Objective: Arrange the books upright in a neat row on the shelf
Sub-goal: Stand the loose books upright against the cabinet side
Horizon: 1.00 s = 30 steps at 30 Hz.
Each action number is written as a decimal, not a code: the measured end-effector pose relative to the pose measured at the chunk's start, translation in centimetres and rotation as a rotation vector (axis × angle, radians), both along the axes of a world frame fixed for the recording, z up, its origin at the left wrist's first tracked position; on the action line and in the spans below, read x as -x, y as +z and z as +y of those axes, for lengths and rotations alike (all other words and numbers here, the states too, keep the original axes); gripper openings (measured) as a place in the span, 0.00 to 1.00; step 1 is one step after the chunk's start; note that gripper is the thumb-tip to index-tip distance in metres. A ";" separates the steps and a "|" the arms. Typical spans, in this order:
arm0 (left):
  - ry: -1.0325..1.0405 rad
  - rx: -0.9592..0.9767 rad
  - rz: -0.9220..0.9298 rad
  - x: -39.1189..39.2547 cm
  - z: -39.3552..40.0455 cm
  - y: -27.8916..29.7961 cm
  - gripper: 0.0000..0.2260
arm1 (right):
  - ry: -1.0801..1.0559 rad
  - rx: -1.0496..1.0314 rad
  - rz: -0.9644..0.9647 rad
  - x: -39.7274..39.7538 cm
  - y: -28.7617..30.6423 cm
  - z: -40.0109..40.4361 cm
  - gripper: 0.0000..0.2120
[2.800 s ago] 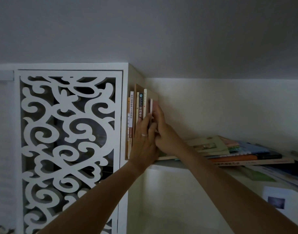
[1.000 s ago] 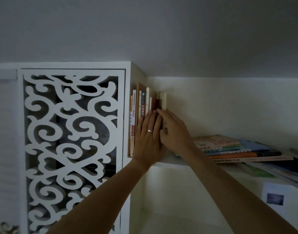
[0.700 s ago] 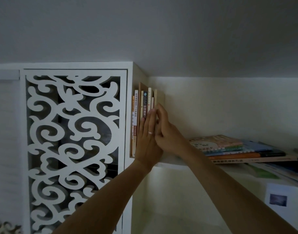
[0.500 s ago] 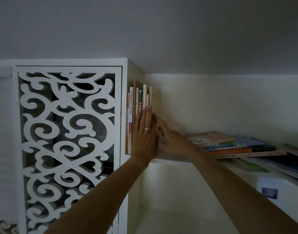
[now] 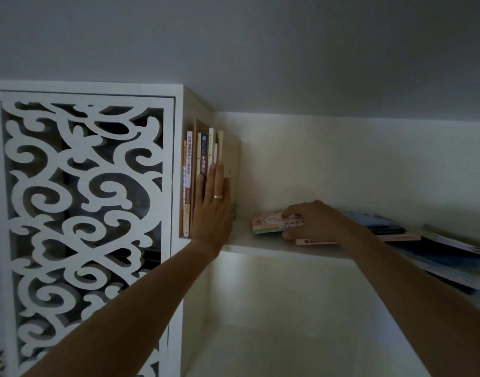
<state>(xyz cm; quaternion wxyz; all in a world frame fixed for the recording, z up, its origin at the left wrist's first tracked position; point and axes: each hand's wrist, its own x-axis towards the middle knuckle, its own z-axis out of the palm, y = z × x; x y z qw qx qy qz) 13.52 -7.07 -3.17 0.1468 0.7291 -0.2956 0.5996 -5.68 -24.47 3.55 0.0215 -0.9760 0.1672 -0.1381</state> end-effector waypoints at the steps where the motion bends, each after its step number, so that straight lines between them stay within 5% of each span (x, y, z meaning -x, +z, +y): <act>1: 0.010 -0.003 -0.004 0.0 0.0 0.0 0.28 | 0.010 -0.011 -0.022 -0.2 0.0 0.0 0.29; 6: 0.025 0.006 -0.015 0.4 0.3 0.1 0.24 | -0.082 0.135 0.006 -1.9 -1.2 1.4 0.37; 14: -0.024 0.042 -0.008 0.6 0.3 0.2 0.23 | -0.104 0.395 -0.246 -3.6 -2.8 2.7 0.17; 20: -0.147 0.107 -0.063 0.2 0.3 0.1 0.25 | -0.087 0.468 -0.577 -4.9 -1.1 4.4 0.15; 24: -0.179 0.137 -0.057 -0.3 0.1 -0.1 0.29 | -0.101 0.293 -0.831 -7.4 0.8 7.8 0.16; 28: -0.244 0.144 -0.056 -0.1 0.4 0.1 0.26 | 0.028 -0.291 -1.018 -10.2 1.3 10.4 0.18; 30: -0.245 0.123 -0.063 0.0 0.5 0.1 0.28 | 0.127 -0.302 -0.986 -11.3 0.4 11.2 0.17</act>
